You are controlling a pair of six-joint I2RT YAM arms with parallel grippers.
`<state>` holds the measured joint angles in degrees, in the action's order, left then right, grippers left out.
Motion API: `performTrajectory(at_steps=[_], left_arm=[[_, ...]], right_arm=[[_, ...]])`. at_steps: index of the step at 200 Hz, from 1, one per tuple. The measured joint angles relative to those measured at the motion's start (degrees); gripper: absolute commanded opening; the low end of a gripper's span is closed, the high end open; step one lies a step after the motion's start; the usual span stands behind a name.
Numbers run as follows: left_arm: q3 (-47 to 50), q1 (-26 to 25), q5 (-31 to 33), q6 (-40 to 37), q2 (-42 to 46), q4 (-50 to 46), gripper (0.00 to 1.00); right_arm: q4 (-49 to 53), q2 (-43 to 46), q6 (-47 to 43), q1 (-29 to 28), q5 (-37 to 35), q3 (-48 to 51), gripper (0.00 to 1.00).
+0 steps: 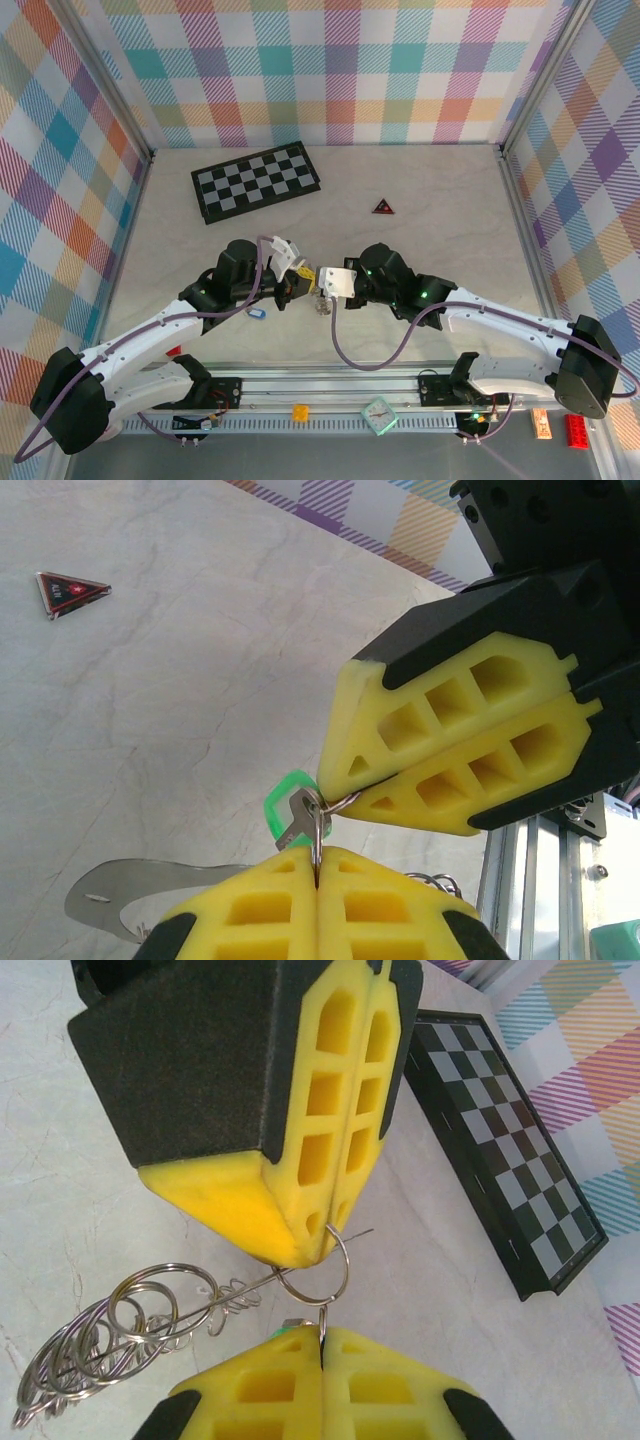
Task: Put the keys on the keyring
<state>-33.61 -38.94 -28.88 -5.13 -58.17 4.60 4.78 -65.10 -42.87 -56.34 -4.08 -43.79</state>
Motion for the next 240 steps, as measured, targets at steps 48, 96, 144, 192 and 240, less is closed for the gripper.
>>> performTrajectory(at_steps=[48,96,144,192,240], left_arm=[[0.0,0.0,0.0,0.0,0.0,0.0,0.00],[0.0,0.0,0.0,0.0,0.0,0.0,0.00],[0.0,0.0,0.0,0.0,0.0,0.0,0.00],[0.0,0.0,0.0,0.0,-0.2,0.0,0.00],[0.0,0.0,0.0,0.0,-0.3,0.5,0.00]], right_arm=[[-1.4,0.4,0.2,0.0,0.0,0.4,0.00],[-1.8,0.4,0.2,0.0,0.1,0.5,0.00],[-1.7,0.4,0.2,0.0,0.7,0.5,0.00],[-1.1,0.5,0.4,0.0,2.2,0.5,0.00],[0.0,0.3,0.4,0.0,4.2,0.5,0.00]])
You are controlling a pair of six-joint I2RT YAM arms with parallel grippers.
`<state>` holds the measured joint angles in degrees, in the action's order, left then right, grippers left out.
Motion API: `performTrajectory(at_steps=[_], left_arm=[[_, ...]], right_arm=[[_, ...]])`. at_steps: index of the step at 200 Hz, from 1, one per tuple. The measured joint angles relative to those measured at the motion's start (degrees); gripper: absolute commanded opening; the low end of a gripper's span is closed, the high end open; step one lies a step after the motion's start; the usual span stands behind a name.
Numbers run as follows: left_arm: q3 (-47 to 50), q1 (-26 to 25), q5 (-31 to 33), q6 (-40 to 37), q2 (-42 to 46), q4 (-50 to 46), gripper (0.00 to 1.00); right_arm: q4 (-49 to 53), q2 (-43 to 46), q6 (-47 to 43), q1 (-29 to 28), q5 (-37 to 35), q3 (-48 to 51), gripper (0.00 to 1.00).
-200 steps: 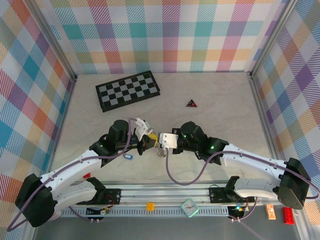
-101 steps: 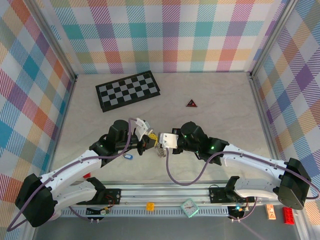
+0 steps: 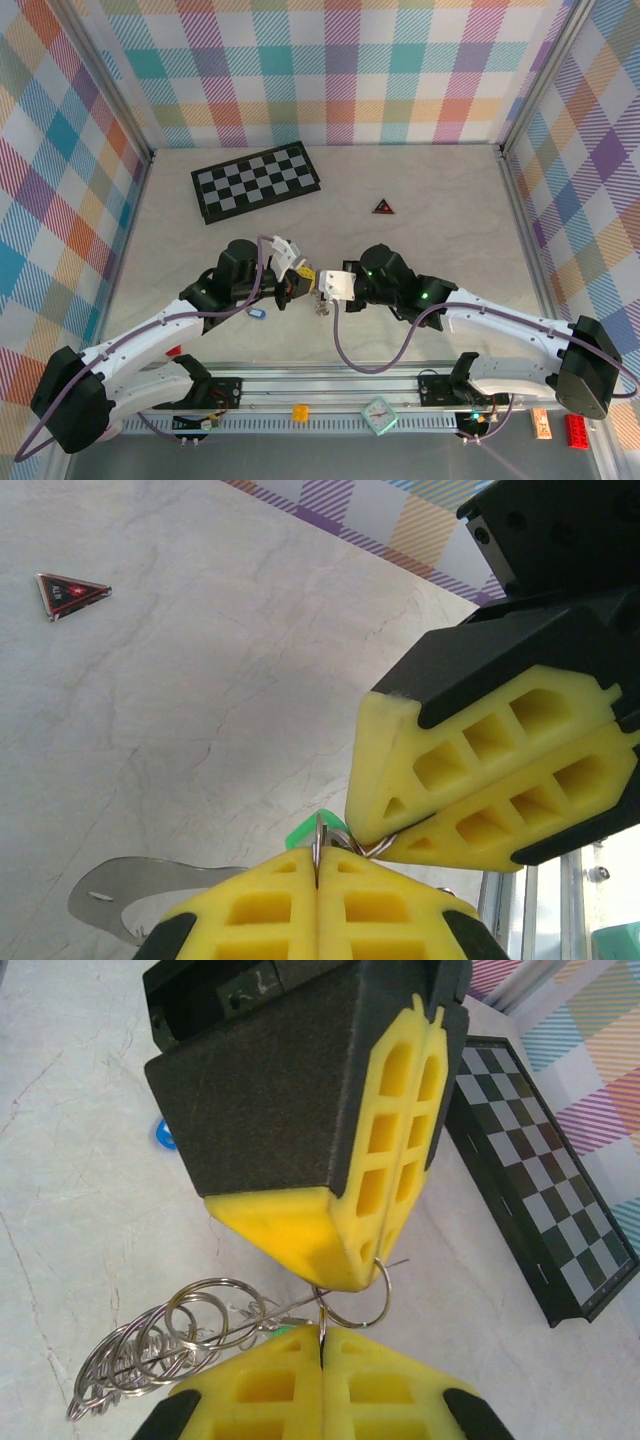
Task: Put the keys on the keyring
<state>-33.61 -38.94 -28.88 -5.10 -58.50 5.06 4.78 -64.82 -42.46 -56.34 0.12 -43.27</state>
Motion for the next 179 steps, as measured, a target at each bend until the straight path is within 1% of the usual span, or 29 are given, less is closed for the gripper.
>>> performTrajectory(at_steps=[35,71,90,103,141,179], left_arm=[[0.0,0.0,0.0,0.0,0.0,0.0,0.00],[0.0,0.0,0.0,0.0,0.0,0.0,0.00],[0.0,0.0,0.0,-0.3,0.0,0.2,0.00],[0.1,-0.5,0.7,-1.0,0.1,0.9,0.00],[1.7,-5.5,4.5,-7.9,2.8,2.3,0.00],[2.7,-7.3,7.4,-13.0,3.0,4.8,0.00]], right_arm=[[0.4,0.0,0.0,0.0,0.0,0.0,0.00],[0.4,0.4,0.7,0.0,-1.7,0.0,0.00],[0.5,0.5,1.9,0.0,-3.0,0.0,0.00],[1.5,0.5,4.2,0.0,-4.0,-0.3,0.00],[5.1,0.9,11.5,0.0,-4.2,-1.9,0.00],[7.1,3.4,16.4,0.0,-3.3,-1.3,0.00]])
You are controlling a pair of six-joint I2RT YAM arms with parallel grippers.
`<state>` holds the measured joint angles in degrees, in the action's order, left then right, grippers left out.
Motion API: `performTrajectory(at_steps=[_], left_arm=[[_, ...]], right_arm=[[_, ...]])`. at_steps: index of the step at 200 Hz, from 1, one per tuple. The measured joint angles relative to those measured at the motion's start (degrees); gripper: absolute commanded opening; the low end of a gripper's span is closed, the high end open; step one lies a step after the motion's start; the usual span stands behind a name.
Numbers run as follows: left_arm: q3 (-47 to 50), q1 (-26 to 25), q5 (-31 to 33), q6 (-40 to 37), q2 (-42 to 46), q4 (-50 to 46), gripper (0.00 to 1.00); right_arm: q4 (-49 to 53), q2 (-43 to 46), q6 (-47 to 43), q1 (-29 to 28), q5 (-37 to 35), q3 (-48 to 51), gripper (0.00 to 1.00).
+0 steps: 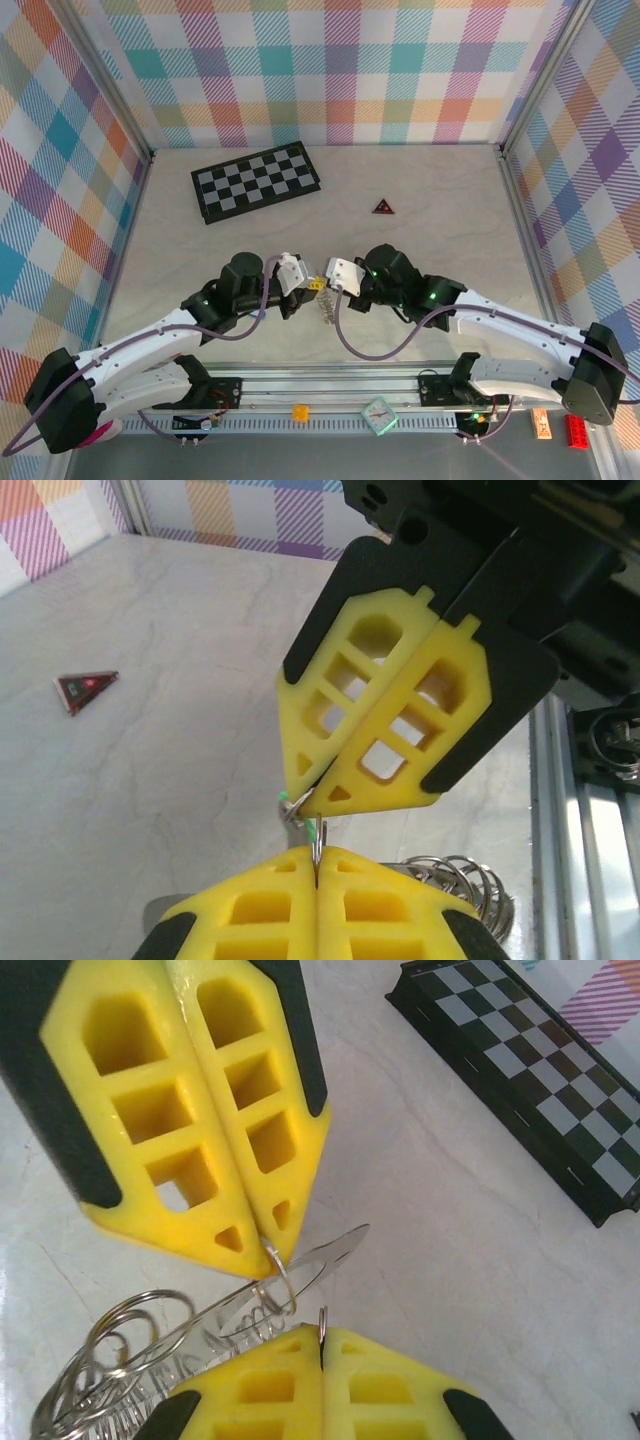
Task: Put the keys on the keyring
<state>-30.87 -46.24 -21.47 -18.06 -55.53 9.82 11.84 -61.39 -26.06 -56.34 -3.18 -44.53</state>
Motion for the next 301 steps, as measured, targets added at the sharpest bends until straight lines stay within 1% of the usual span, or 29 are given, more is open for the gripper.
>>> performTrajectory(at_steps=[48,94,301], left_arm=[[0.7,-1.7,2.5,-3.9,0.2,0.9,0.00],[0.7,-2.1,3.5,-5.4,0.3,2.4,0.00],[0.8,-2.9,4.3,-5.8,0.3,2.6,0.00]], right_arm=[[0.9,2.4,3.3,0.0,0.0,1.2,0.00],[1.0,2.5,4.9,0.0,1.1,1.5,0.00],[-0.9,2.2,6.4,0.0,2.0,1.5,0.00]])
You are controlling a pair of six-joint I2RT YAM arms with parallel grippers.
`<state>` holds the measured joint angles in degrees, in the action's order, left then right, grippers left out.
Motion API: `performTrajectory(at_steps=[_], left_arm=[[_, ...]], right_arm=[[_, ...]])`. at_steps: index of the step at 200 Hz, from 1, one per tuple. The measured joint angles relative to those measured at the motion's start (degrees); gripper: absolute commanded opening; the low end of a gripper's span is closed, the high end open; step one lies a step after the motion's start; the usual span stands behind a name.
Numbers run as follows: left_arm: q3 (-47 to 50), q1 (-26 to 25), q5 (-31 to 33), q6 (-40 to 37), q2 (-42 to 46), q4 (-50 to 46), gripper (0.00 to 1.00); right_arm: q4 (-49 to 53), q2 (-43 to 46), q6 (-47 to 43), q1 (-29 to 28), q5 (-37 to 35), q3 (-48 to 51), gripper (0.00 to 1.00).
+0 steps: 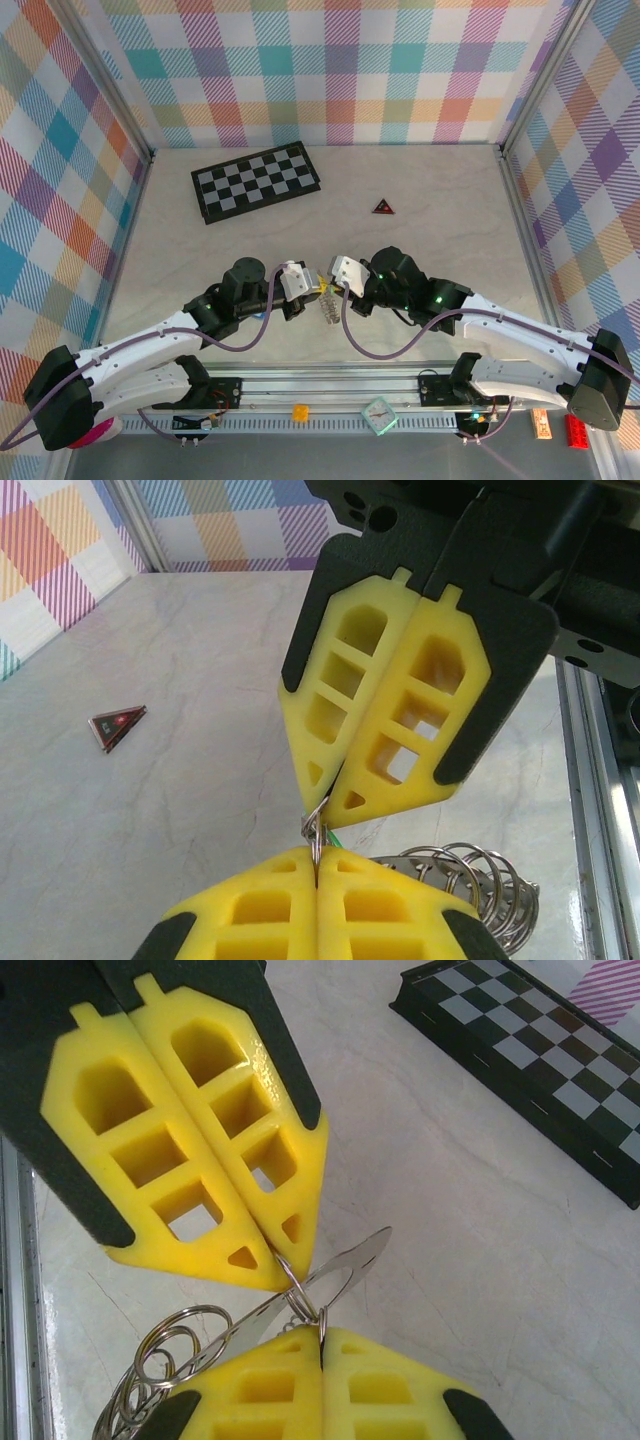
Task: Put the keys on the keyring
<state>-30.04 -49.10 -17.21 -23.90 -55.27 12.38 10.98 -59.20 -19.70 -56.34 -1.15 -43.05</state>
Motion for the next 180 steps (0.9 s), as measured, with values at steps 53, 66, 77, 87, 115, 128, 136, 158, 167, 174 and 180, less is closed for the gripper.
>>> performTrajectory(at_steps=[53,66,77,87,115,128,136,158,167,174,180], left_arm=[[0.0,0.0,0.8,0.0,0.0,0.0,0.00],[0.0,0.0,1.1,0.0,0.0,0.0,0.00],[0.1,-0.1,1.5,0.0,0.1,0.0,0.00],[0.3,-0.2,1.7,0.0,0.2,-0.1,0.00],[0.3,-0.3,1.9,0.0,0.2,-0.2,0.00],[0.3,-0.3,1.9,0.1,0.2,-0.2,0.00],[0.3,-0.3,1.9,0.1,0.2,-0.2,0.00],[0.3,-0.3,1.9,0.2,0.2,-0.2,0.00],[0.3,-0.3,1.9,0.3,0.2,-0.2,0.00],[0.3,-0.3,1.9,0.3,0.2,-0.2,0.00],[0.3,-0.3,1.9,0.3,0.2,-0.2,0.00]], right_arm=[[-0.3,0.0,0.9,0.0,-0.5,0.0,0.00],[-0.3,0.0,1.1,0.0,-2.0,0.0,0.00],[-0.2,0.0,1.1,0.0,-3.1,0.0,0.00],[0.0,0.1,1.2,0.0,-3.6,0.0,0.00],[0.5,0.5,1.3,0.0,-2.8,0.0,0.00],[0.5,0.5,1.3,0.0,-2.0,0.0,0.00],[0.5,0.5,1.3,0.0,-1.4,0.0,0.00],[0.5,0.4,1.3,0.0,-0.7,0.0,0.00],[0.5,0.2,1.3,0.0,-0.5,0.0,0.00],[0.4,0.1,1.3,0.0,-0.3,0.0,0.00],[0.5,0.0,1.3,0.0,-0.3,0.0,0.00]])
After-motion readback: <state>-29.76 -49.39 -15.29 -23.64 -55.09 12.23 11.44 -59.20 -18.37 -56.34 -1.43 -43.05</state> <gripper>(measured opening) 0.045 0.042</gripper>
